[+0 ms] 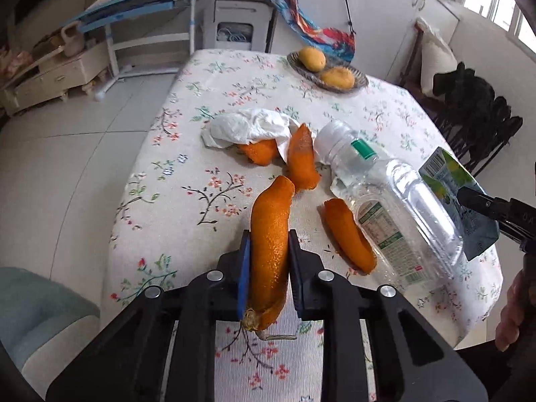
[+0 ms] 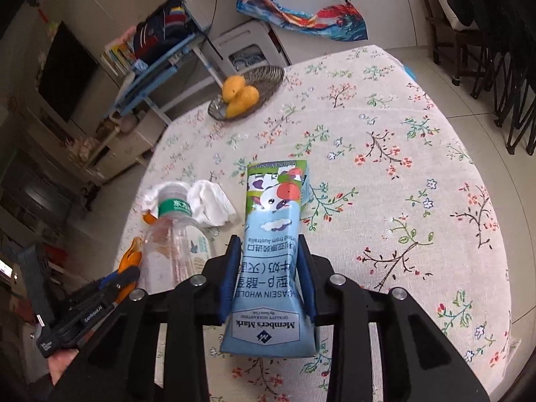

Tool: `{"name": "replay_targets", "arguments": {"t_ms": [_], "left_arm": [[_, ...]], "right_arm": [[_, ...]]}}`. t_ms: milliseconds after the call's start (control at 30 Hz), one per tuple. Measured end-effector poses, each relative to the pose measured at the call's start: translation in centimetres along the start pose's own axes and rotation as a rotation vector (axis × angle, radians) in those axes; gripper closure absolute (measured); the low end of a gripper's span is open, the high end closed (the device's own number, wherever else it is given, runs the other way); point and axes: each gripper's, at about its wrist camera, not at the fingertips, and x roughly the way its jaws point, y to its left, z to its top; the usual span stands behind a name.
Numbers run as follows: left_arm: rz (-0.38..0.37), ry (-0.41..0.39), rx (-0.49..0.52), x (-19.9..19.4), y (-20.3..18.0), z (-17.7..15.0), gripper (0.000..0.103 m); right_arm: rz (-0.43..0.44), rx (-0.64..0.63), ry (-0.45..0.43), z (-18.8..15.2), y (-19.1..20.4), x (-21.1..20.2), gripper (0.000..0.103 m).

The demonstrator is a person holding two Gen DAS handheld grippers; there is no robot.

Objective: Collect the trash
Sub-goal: 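Carry the orange peel and blue carton toward the yellow bucket with both grippers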

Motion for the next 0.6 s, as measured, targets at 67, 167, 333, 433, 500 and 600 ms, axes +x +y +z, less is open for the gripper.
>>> {"name": "replay_targets", "arguments": {"t_ms": [67, 167, 333, 433, 500, 600], "left_arm": [[0.000, -0.013, -0.003, -0.6, 0.0, -0.3, 0.083], [-0.001, -0.021, -0.010, -1.4, 0.1, -1.0, 0.083], [-0.007, -0.031, -0.018, -2.5, 0.2, -2.0, 0.083], [-0.005, -0.041, -0.021, -3.2, 0.2, -2.3, 0.083], [-0.010, -0.049, -0.025, -3.7, 0.1, -2.6, 0.083], [-0.010, -0.061, -0.015, -4.4, -0.2, -3.0, 0.083]], "right_arm": [[0.002, 0.006, -0.005, -0.2, -0.1, -0.3, 0.070], [-0.001, 0.009, -0.002, -0.5, -0.1, -0.5, 0.070], [0.032, 0.038, -0.028, -0.7, -0.7, -1.6, 0.070], [0.061, 0.041, -0.063, -1.0, -0.6, -3.0, 0.070], [0.076, 0.039, -0.082, -1.2, -0.3, -3.8, 0.070], [0.104, 0.042, -0.105, -2.0, 0.1, -5.0, 0.070]]}}
